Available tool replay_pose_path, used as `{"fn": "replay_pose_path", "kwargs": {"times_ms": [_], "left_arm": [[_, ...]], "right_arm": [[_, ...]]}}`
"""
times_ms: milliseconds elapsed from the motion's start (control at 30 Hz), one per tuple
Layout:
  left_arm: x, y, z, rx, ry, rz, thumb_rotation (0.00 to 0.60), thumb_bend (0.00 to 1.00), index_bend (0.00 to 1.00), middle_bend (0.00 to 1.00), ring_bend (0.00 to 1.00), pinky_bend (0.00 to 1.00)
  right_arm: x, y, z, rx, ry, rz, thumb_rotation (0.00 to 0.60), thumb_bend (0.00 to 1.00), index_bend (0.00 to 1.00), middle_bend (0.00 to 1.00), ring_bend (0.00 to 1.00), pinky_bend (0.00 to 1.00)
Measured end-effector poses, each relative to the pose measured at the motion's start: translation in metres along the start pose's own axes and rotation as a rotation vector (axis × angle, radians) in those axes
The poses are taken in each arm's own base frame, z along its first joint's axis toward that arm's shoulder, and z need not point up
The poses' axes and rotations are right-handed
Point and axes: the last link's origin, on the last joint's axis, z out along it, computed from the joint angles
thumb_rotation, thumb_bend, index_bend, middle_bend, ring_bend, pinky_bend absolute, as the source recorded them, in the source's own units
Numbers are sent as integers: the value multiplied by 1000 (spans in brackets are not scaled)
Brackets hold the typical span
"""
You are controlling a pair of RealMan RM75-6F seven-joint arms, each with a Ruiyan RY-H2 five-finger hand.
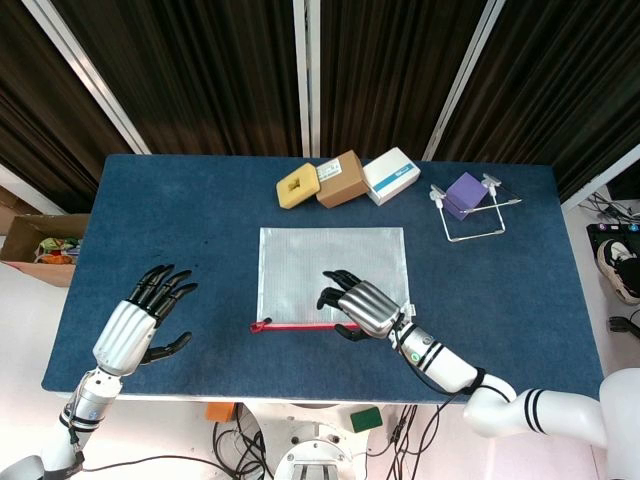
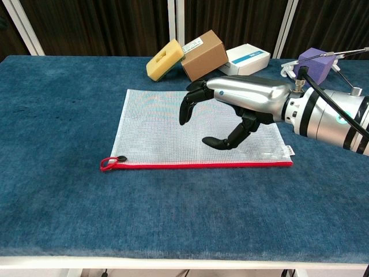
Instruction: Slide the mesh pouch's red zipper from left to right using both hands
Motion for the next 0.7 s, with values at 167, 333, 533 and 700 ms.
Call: {"fn": "replay_pose_path", "kwargs": {"times_ms": [167,333,533,700], "left_arm": [[-2,-1,-1,2,-7,2,600,228,173,104,24,92],[-1,0,-5,3,2,6,600,229,173,104,24,92],[3,-6,-16,40,15,2,600,228,181,104,25,92],[4,-11,-26,64,22,-2,600,229,181,104,24,92]], "right_arm": [[-1,-2,5,5,-10,-1,600,434,367,310,15,125],[-1,-11,19,29,-41,-9,600,437,372,312,15,125],[-4,-29,47,64,-90,-64,600,434,373,313,15,125],[-14,-44,73,70,-117,-117,600,364,373,314,15,129]]}}
